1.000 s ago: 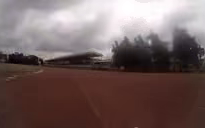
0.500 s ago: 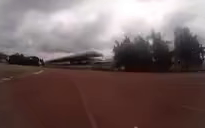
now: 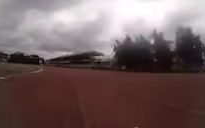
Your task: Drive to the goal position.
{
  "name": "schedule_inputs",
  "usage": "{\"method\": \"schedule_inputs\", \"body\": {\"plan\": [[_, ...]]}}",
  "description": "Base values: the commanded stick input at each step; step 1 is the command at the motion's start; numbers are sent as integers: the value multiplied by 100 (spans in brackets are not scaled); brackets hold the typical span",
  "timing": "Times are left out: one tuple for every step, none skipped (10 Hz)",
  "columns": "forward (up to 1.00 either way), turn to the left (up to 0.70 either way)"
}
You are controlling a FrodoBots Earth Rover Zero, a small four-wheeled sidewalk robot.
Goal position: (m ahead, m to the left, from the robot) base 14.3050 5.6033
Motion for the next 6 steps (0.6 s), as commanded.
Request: {"method": "schedule_inputs", "body": {"plan": [[70,0],[70,0],[70,0],[70,0],[70,0],[70,0]]}}
